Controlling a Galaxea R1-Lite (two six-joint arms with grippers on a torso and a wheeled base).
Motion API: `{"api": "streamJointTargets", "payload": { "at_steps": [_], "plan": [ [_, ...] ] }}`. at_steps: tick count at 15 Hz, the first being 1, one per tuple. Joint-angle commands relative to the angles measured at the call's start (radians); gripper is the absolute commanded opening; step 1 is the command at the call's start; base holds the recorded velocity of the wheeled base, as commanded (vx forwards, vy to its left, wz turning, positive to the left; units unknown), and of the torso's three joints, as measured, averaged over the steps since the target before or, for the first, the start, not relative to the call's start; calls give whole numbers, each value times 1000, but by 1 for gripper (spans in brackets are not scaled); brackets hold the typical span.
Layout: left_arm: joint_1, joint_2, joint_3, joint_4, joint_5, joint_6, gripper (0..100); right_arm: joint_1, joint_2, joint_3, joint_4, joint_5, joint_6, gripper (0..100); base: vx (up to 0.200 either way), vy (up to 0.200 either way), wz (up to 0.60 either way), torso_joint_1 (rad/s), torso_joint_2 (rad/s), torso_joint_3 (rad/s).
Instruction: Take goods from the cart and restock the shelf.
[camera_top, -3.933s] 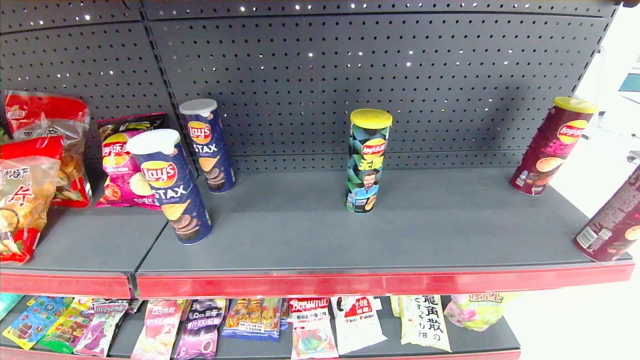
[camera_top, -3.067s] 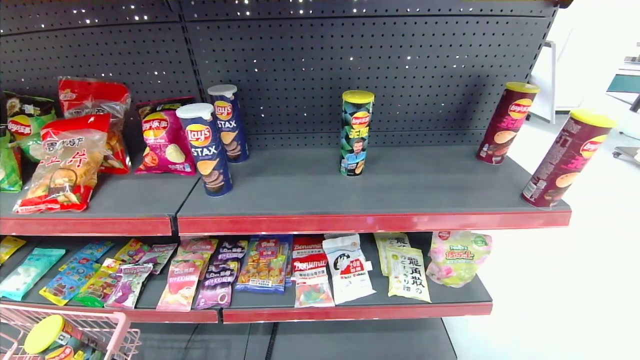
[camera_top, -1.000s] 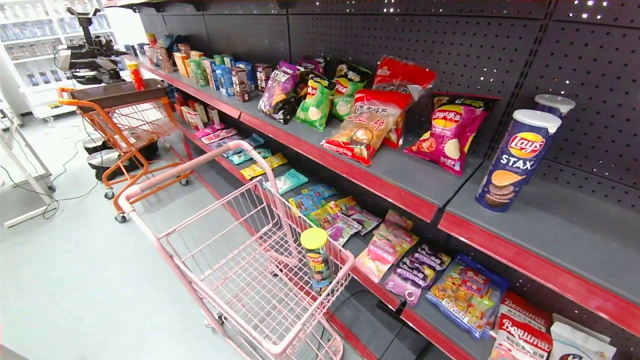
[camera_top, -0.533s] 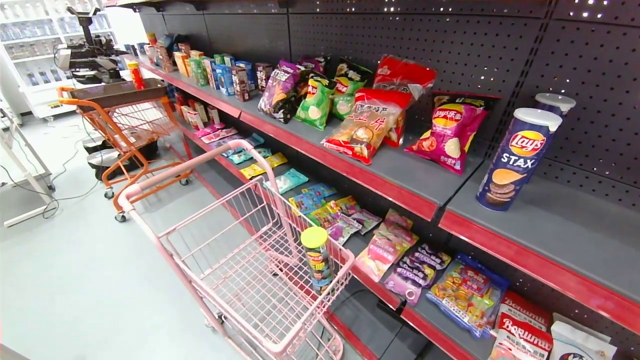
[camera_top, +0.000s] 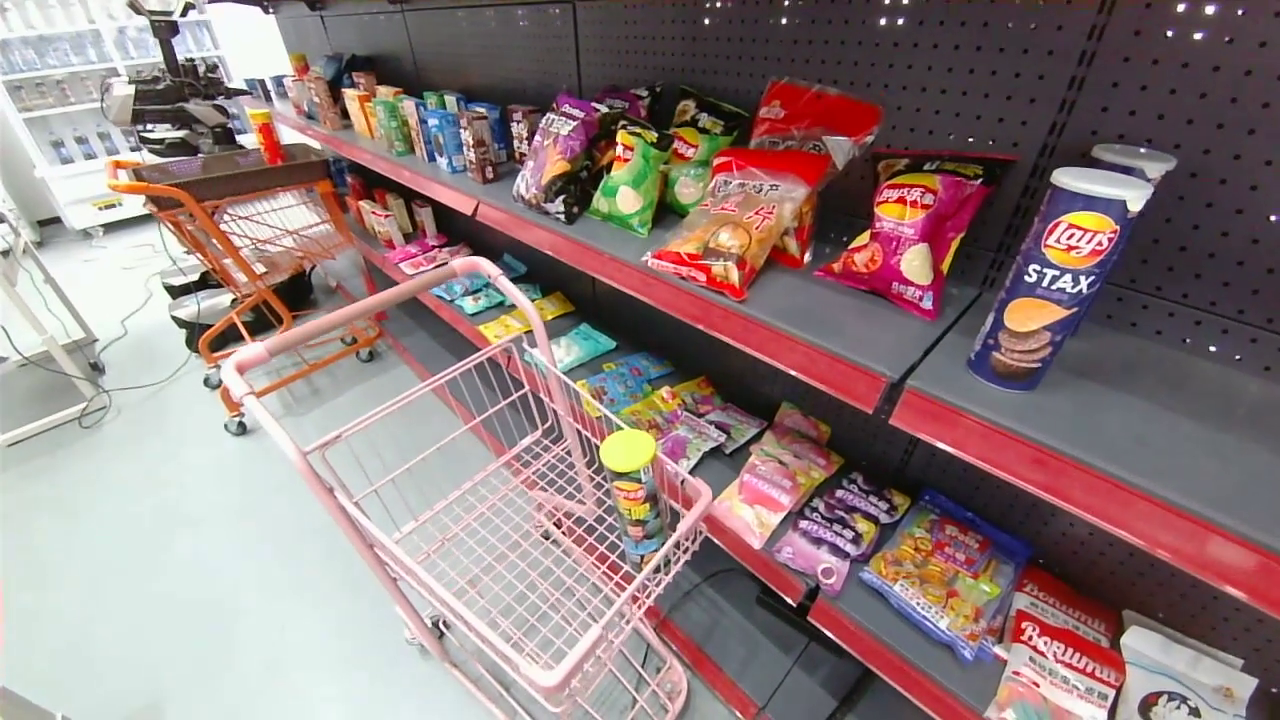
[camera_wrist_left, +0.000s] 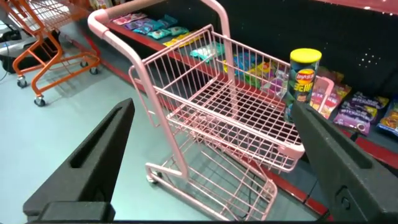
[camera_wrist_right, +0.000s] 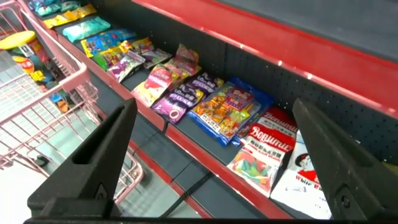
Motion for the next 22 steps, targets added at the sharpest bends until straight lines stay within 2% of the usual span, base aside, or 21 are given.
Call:
{"api": "streamJointTargets", "payload": {
  "at_steps": [1, 13, 20, 22],
  "plan": [
    [0, 1, 1, 0, 0, 0, 100, 0, 0, 0, 0, 0, 0, 100, 0, 0, 0, -149, 403, 242],
    [0, 1, -1, 0, 0, 0, 100, 0, 0, 0, 0, 0, 0, 100, 0, 0, 0, -176, 523, 338],
    [0, 1, -1, 0, 1, 3, 100, 0, 0, 0, 0, 0, 0, 100, 0, 0, 0, -107, 475, 357],
    [0, 1, -1, 0, 1, 3, 100, 0, 0, 0, 0, 0, 0, 100, 0, 0, 0, -39, 161, 139]
  ]
}}
